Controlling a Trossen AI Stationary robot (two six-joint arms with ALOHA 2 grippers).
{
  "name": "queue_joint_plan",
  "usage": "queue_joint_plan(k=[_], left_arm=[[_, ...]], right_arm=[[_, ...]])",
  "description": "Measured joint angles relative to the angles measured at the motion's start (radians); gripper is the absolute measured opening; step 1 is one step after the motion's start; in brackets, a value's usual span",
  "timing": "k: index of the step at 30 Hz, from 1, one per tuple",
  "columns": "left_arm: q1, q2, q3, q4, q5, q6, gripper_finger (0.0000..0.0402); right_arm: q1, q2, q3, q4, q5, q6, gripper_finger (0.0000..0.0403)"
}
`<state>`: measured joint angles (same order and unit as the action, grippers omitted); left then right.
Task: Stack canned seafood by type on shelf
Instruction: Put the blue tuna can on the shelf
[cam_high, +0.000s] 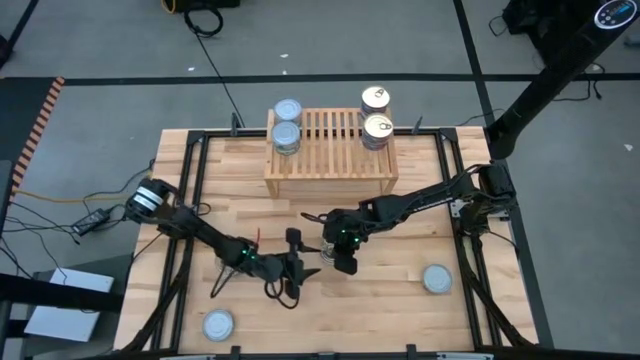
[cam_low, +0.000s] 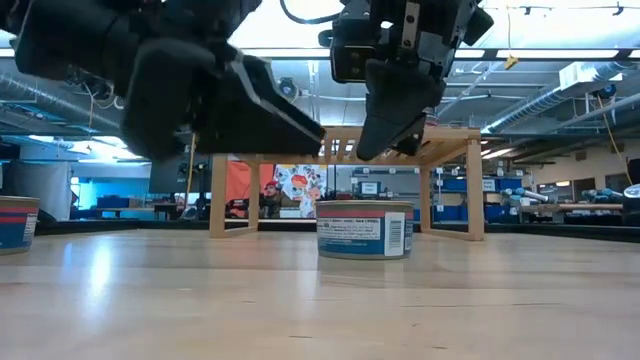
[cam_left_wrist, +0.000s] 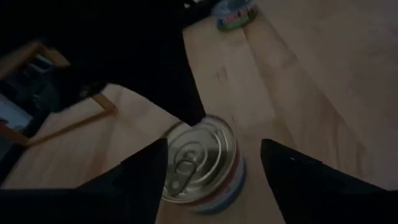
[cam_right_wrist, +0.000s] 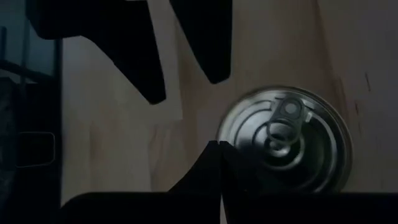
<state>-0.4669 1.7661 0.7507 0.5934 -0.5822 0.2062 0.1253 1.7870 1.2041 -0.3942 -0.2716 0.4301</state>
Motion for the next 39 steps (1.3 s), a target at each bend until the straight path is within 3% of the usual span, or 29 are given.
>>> queue_joint_plan(k=[7, 13, 16, 20, 24, 31, 34, 39], left_arm=[[0.000, 0.057, 0.000, 0.015, 0.002, 0.000, 0.0255], [0.022, 0.060, 0.000, 0.012, 0.010, 0.004, 0.0176], [0.037, 0.060, 0.000, 0.008, 0.083, 0.008, 0.0128], [0.044, 0.060, 0.000, 0.005, 0.098, 0.037, 0.0090], [0.047, 0.060, 0.004, -0.005, 0.098, 0.102, 0.0084], [0.066, 0.060, 0.127, -0.297, 0.098, 0.108, 0.0084], [0.074, 0.060, 0.161, -0.339, 0.098, 0.110, 0.0084], [0.087, 0.061, 0.175, -0.408, 0.183, 0.126, 0.0083]], right_arm=[[0.058, 0.000, 0.000, -0.076, 0.088, -0.033, 0.0018], [0.118, -0.014, 0.000, -0.152, 0.237, -0.034, 0.0013], [0.139, -0.018, 0.000, -0.155, 0.256, -0.033, 0.0011], [0.154, -0.026, 0.000, -0.161, 0.267, -0.033, 0.0017], [0.159, -0.033, 0.000, -0.172, 0.279, -0.032, 0.0017], [0.164, -0.048, 0.000, -0.183, 0.280, -0.033, 0.0014], [0.173, -0.057, 0.000, -0.188, 0.296, -0.031, 0.0018], [0.195, -0.072, 0.000, -0.195, 0.307, -0.030, 0.0015]])
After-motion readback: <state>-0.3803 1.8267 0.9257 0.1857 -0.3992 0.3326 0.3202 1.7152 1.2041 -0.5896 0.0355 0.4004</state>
